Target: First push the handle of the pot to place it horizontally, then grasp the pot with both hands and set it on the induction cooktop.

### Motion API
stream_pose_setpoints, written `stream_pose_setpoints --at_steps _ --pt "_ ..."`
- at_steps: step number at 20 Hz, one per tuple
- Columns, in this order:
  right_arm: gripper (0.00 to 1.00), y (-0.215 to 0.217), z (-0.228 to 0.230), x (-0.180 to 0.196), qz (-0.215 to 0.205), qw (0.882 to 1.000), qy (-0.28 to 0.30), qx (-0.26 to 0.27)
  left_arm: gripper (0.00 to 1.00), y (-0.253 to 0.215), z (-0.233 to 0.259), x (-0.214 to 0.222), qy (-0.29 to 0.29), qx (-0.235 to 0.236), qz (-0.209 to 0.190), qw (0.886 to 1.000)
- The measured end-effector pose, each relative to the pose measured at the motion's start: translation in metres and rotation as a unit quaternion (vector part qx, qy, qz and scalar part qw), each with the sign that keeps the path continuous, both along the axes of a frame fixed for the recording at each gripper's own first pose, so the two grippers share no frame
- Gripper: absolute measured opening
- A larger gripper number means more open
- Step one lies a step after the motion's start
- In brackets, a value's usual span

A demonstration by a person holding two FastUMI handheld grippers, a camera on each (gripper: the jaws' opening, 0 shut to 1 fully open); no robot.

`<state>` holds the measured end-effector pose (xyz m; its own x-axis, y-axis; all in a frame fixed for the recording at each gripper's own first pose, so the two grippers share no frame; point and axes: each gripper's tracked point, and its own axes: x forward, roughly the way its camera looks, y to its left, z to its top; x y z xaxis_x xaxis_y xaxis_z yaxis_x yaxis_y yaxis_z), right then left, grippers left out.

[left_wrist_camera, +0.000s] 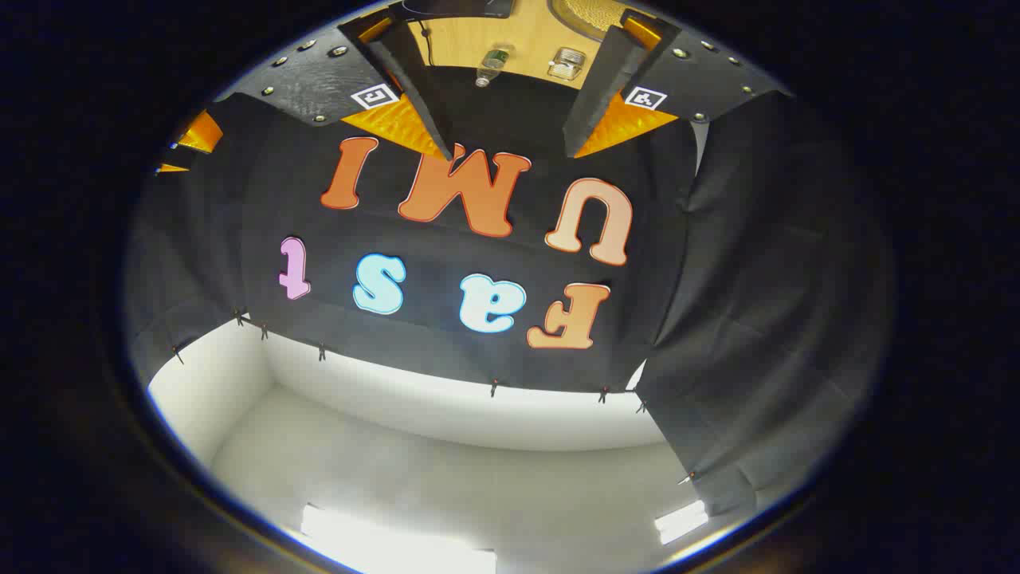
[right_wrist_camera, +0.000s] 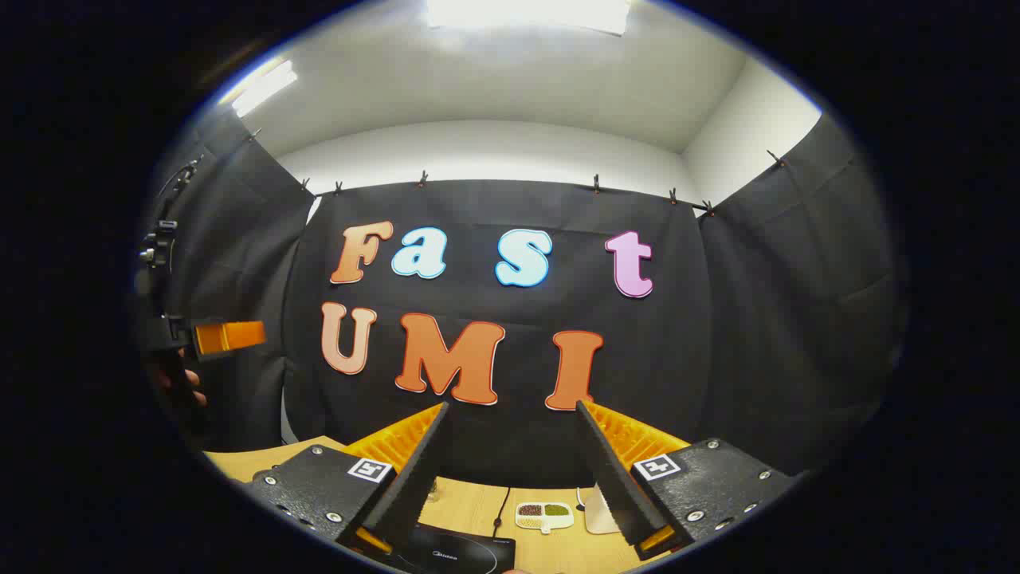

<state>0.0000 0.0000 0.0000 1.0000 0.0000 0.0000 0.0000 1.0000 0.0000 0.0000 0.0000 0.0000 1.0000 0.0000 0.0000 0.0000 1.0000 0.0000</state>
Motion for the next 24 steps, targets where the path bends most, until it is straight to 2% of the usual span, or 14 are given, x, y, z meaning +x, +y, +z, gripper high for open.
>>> stream_pose_setpoints --at_steps 4,6,9,13,14,18,24 --pt "0.97 -0.005 0.001 0.002 -0.008 0.999 0.005 0.037 0.86 0.006 0.002 -0.009 -0.009 0.016 -0.001 1.0" --pt "0.94 -0.006 -0.006 0.002 -0.011 0.999 0.013 0.034 0.86 0.002 -0.003 -0.01 -0.001 0.028 -0.012 1.0" --pt "0.95 0.012 -0.006 -0.002 0.013 0.999 -0.001 0.039 0.87 -0.005 -0.011 -0.006 0.004 0.027 -0.018 0.999" --pt "0.97 0.014 -0.012 -0.004 0.015 1.0 -0.004 0.014 0.86 -0.017 -0.022 0.002 0.017 0.029 -0.025 0.999" --pt "0.92 0.011 -0.013 -0.003 0.011 1.0 -0.001 0.014 0.86 -0.023 -0.021 0.004 0.016 0.03 -0.028 0.999" --pt "0.95 0.009 -0.019 -0.004 0.015 0.999 0.009 0.039 0.87 -0.031 -0.024 0.005 0.015 0.036 -0.031 0.999" --pt "0.95 0.007 -0.026 -0.008 0.015 0.999 0.016 0.046 0.87 -0.044 -0.034 0.003 0.021 0.055 -0.034 0.998"
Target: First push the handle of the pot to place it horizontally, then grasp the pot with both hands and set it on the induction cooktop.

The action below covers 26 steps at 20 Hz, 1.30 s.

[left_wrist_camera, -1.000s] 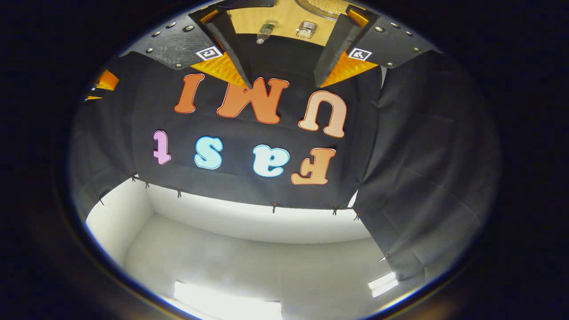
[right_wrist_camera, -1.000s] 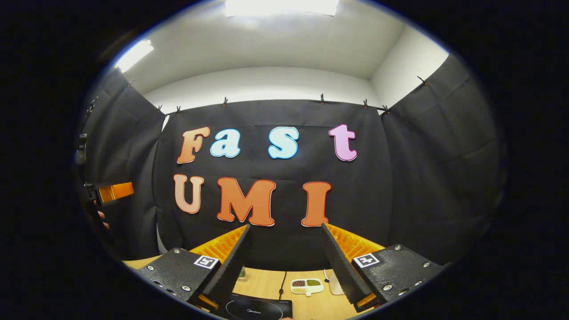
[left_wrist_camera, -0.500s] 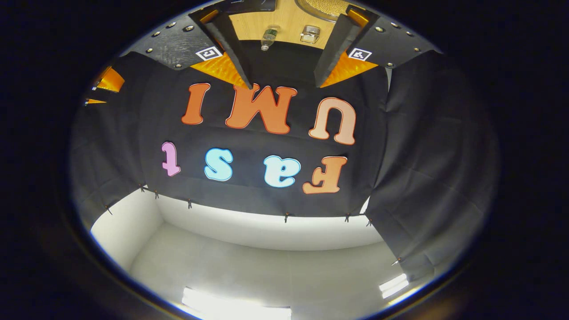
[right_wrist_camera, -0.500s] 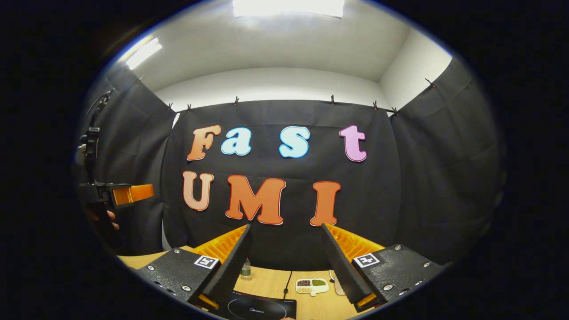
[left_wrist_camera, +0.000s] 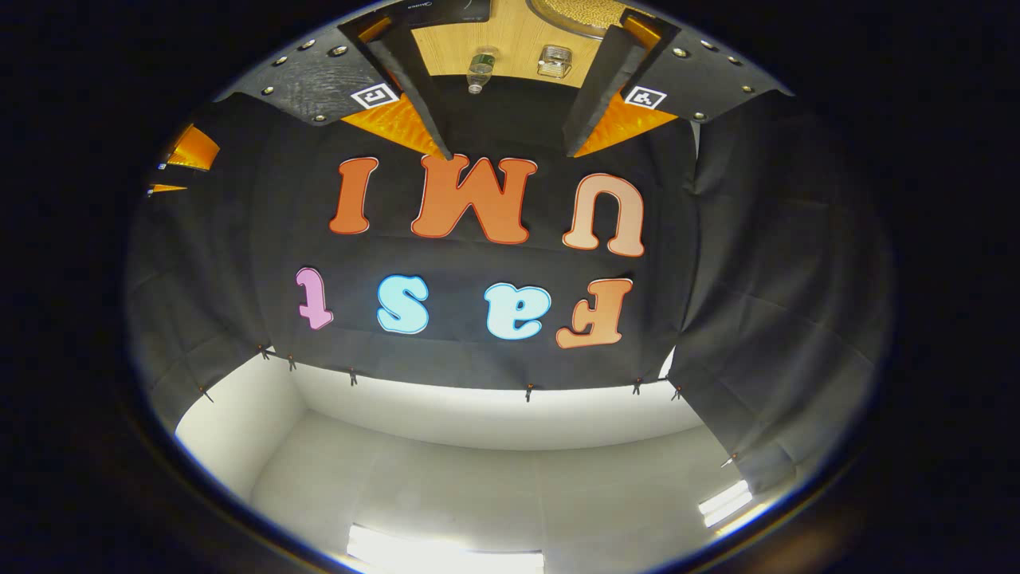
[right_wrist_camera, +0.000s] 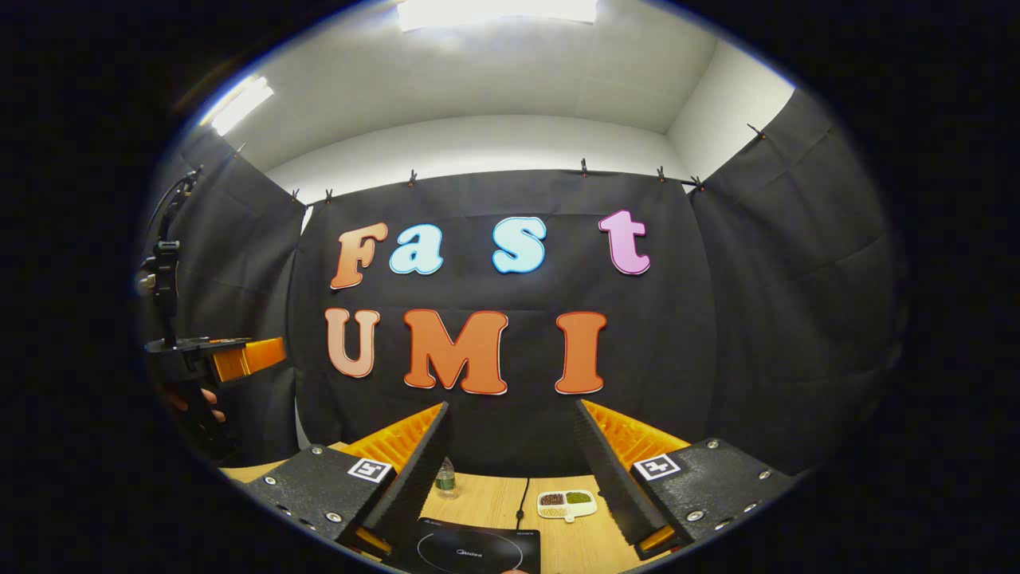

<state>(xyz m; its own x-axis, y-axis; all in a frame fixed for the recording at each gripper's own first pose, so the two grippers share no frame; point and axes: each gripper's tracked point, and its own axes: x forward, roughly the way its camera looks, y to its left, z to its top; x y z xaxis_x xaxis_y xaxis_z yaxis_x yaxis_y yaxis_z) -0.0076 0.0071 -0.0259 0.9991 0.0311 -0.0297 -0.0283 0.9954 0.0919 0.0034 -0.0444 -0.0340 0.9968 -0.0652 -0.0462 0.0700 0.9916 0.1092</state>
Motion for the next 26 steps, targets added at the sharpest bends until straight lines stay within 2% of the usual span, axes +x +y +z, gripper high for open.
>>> stream_pose_setpoints --at_steps 5,7,8,9,13,14,15,16,18,22,26 --pt "0.95 0.0 -0.008 -0.009 0.02 1.0 0.005 0.012 0.86 -0.011 -0.029 -0.008 0.04 0.02 -0.006 0.999" --pt "0.95 -0.002 -0.013 -0.012 0.026 1.0 0.009 0.012 0.91 -0.015 -0.045 -0.013 0.064 0.024 -0.007 0.998" --pt "0.95 -0.003 -0.014 -0.013 0.03 0.999 0.01 0.01 0.77 -0.014 -0.052 -0.014 0.076 0.031 -0.003 0.997" --pt "0.95 -0.005 -0.016 -0.012 0.032 0.999 0.01 0.007 0.7 -0.019 -0.063 -0.018 0.093 0.039 -0.005 0.995" --pt "0.95 -0.009 -0.023 -0.016 0.046 0.999 0.013 0.009 0.33 -0.018 -0.094 -0.032 0.137 0.074 0.004 0.988" --pt "0.95 -0.01 -0.024 -0.016 0.05 0.999 0.014 0.011 0.17 -0.017 -0.105 -0.037 0.152 0.076 0.007 0.985" --pt "0.95 -0.011 -0.027 -0.017 0.053 0.998 0.015 0.012 0.16 -0.021 -0.118 -0.042 0.172 0.073 0.003 0.982" --pt "0.95 -0.012 -0.029 -0.017 0.057 0.998 0.015 0.013 0.09 -0.021 -0.128 -0.045 0.189 0.07 0.003 0.979" --pt "0.95 -0.015 -0.035 -0.017 0.062 0.998 0.018 0.015 0.05 -0.015 -0.154 -0.057 0.239 0.077 0.006 0.968" --pt "0.95 -0.02 -0.046 -0.013 0.072 0.997 0.025 0.022 0.04 0.004 -0.194 -0.083 0.309 0.104 0.021 0.945" --pt "0.95 -0.025 -0.059 -0.005 0.068 0.997 0.035 0.014 0.04 0.031 -0.237 -0.116 0.383 0.118 0.027 0.916"
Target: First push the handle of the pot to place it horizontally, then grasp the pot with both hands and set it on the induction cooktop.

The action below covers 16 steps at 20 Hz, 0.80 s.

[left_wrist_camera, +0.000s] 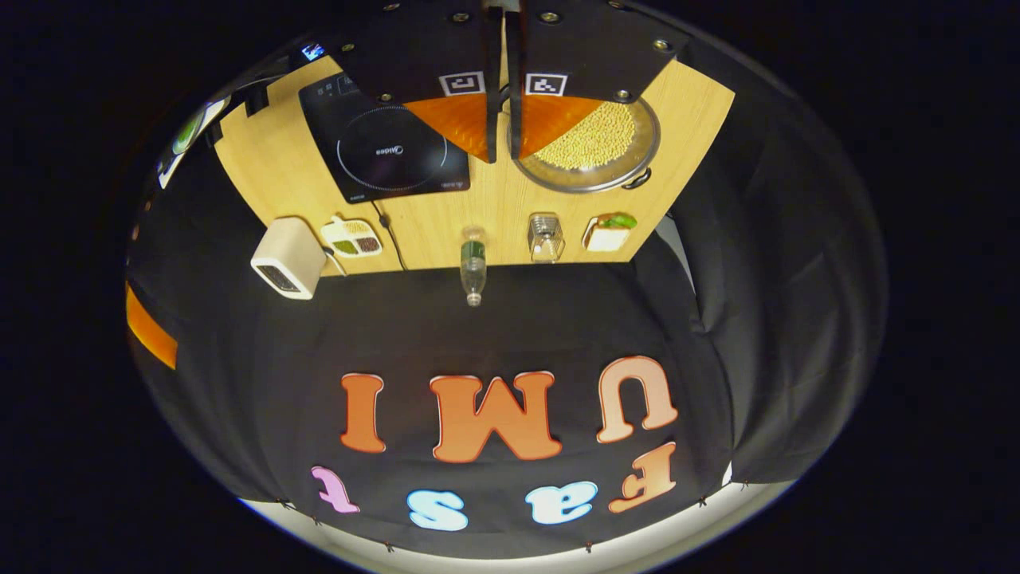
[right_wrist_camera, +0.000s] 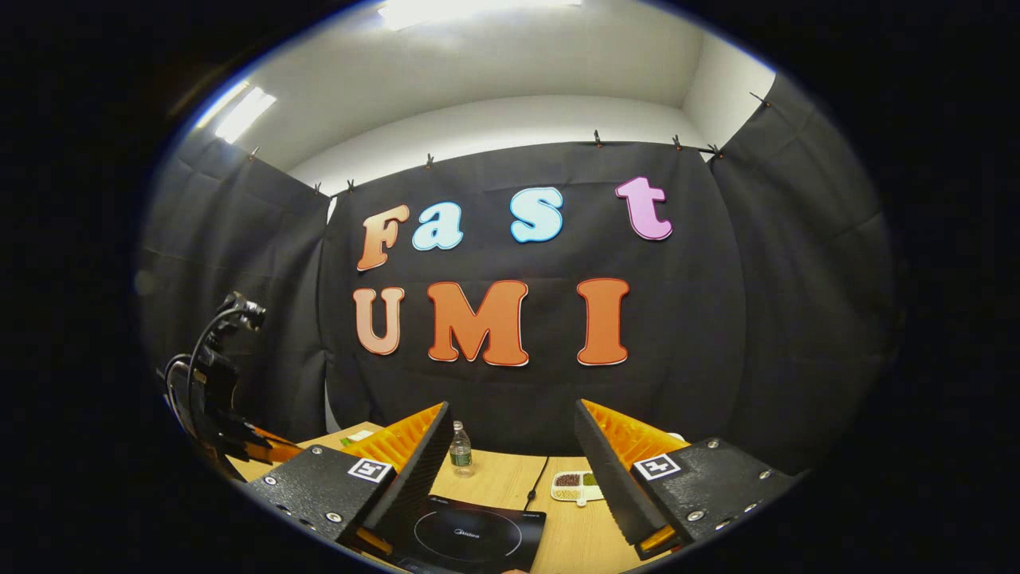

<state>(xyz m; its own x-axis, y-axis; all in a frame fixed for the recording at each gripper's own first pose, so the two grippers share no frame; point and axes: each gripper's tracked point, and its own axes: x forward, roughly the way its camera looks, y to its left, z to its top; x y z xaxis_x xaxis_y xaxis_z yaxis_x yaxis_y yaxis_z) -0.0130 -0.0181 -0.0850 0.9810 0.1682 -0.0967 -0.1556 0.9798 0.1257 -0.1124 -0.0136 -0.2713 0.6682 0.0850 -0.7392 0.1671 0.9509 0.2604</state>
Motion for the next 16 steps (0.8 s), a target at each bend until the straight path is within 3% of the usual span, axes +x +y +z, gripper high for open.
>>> stream_pose_setpoints --at_steps 3,6,10,16 --pt "0.95 0.001 -0.011 0.005 -0.008 1.0 0.008 -0.005 0.04 0.027 -0.029 -0.021 0.049 0.009 0.006 0.999" --pt "0.95 0.006 -0.023 0.01 -0.013 1.0 0.021 -0.005 0.04 0.044 -0.058 -0.038 0.099 0.026 -0.015 0.995" --pt "0.95 0.012 -0.031 0.02 -0.031 0.999 0.034 -0.011 0.04 0.065 -0.1 -0.062 0.173 0.043 -0.052 0.983" --pt "0.97 0.012 -0.04 0.025 -0.062 0.997 0.05 -0.024 0.04 0.089 -0.149 -0.088 0.262 0.038 -0.071 0.962"
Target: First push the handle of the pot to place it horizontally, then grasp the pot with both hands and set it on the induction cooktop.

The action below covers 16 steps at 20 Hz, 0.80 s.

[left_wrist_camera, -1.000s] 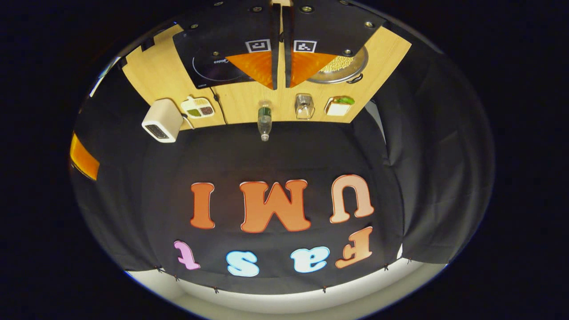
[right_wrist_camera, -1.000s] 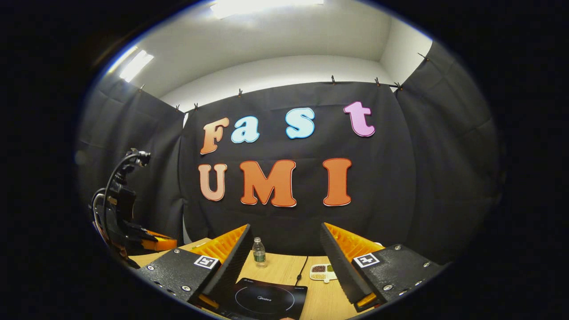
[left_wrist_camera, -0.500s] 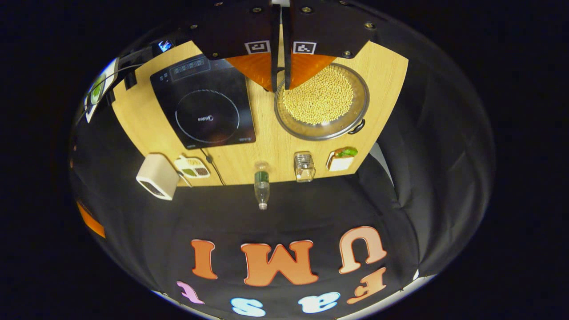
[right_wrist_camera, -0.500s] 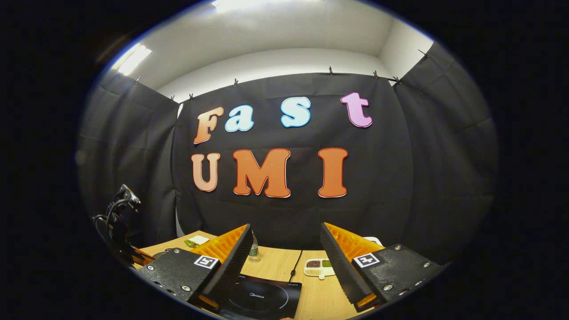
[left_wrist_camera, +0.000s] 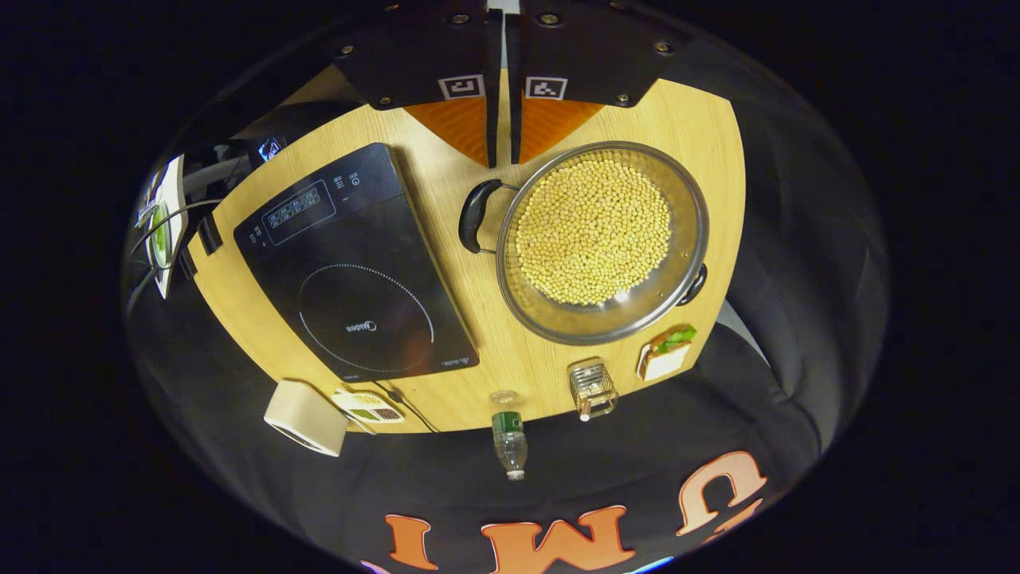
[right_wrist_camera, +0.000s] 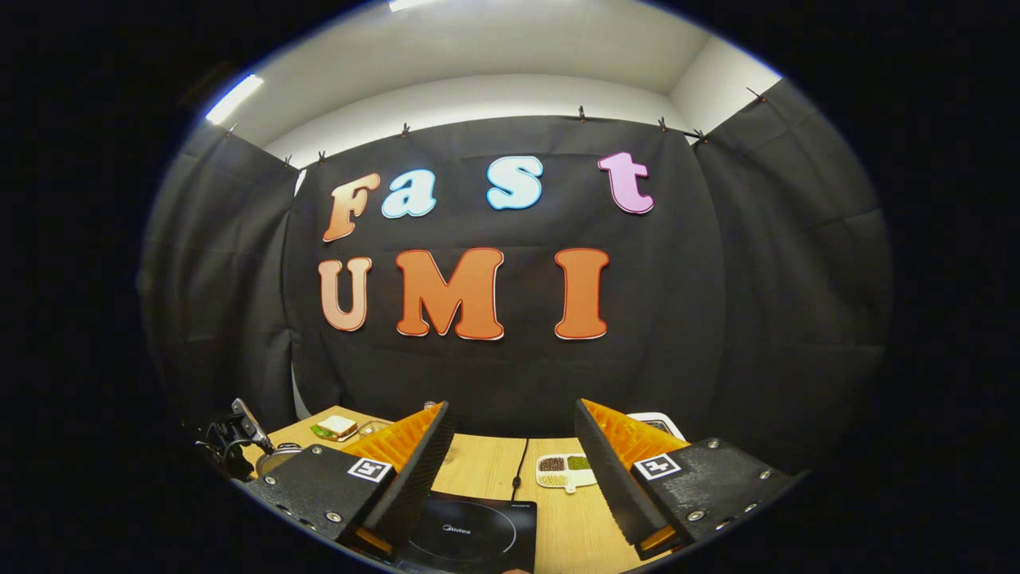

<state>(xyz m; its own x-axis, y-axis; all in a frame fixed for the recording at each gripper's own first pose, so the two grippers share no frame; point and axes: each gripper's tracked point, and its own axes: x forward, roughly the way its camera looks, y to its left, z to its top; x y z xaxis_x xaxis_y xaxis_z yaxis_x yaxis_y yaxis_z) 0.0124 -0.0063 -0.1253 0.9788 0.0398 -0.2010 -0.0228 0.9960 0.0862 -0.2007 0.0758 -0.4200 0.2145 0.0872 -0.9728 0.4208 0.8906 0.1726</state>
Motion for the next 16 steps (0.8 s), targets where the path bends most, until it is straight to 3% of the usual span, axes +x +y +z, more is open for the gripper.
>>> stream_pose_setpoints --at_steps 9,16 --pt "0.94 -0.036 -0.001 0.0 -0.062 0.998 0.014 -0.017 0.04 0.009 -0.049 -0.007 0.077 -0.007 0.008 0.997" --pt "0.94 -0.041 -0.004 -0.008 -0.085 0.996 0.025 -0.031 0.03 0.005 -0.075 -0.007 0.116 -0.01 0.025 0.993"
